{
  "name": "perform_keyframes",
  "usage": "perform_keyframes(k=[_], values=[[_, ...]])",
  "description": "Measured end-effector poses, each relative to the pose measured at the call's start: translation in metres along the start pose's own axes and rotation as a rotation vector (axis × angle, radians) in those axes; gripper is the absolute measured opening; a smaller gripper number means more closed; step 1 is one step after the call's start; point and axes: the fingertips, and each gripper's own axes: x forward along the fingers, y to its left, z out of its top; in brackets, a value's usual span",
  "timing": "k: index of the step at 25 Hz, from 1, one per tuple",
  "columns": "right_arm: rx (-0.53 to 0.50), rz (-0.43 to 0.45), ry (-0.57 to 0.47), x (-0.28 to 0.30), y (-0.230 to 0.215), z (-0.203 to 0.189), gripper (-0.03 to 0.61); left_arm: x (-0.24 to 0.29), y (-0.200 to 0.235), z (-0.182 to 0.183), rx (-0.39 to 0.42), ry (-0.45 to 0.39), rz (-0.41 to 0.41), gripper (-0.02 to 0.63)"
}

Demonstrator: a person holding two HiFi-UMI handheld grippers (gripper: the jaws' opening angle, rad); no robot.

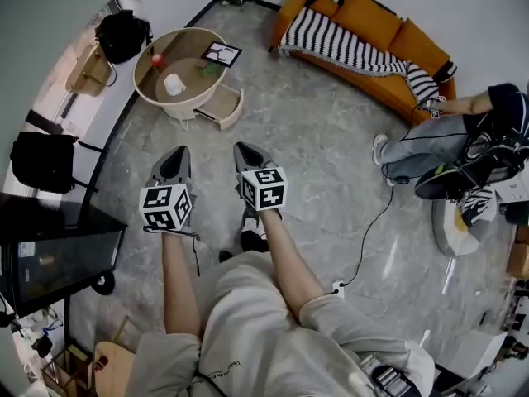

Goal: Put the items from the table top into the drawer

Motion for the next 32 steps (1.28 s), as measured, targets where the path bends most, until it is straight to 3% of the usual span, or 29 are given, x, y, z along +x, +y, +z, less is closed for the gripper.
perform_keyframes(k=[6, 14, 20, 25, 29, 32], values=[[0.038, 0.033, -0.081, 0.025, -0.059, 0.053, 0.035, 0.059, -0.012, 0.044, 0.037, -0.038, 0.015, 0.021], [0.105, -0.001, -0.096, 0.051, -0.104, 0.061, 0.035, 0.104, 0.002, 0.050, 0.040, -0.027, 0.029, 0.021], [0.289, 0.189, -0.238, 0.063, -0.107, 0.071, 0.035, 0.131, 0.011, 0.039, -0.045, -0.035, -0.006, 0.021], [0.215, 0.114, -0.163, 0.102, -0.142, 0.077, 0.035, 0.179, 0.028, 0.029, -0.060, 0.017, 0.004, 0.021], [0.098, 0.106, -0.104, 0.143, -0.149, 0.097, 0.035, 0.211, 0.060, 0.043, -0.161, -0.017, -0.006, 0.021], [0.077, 0.066, -0.086, 0.182, -0.157, 0.115, 0.035, 0.236, 0.095, 0.053, -0.187, -0.022, 0.003, 0.021]])
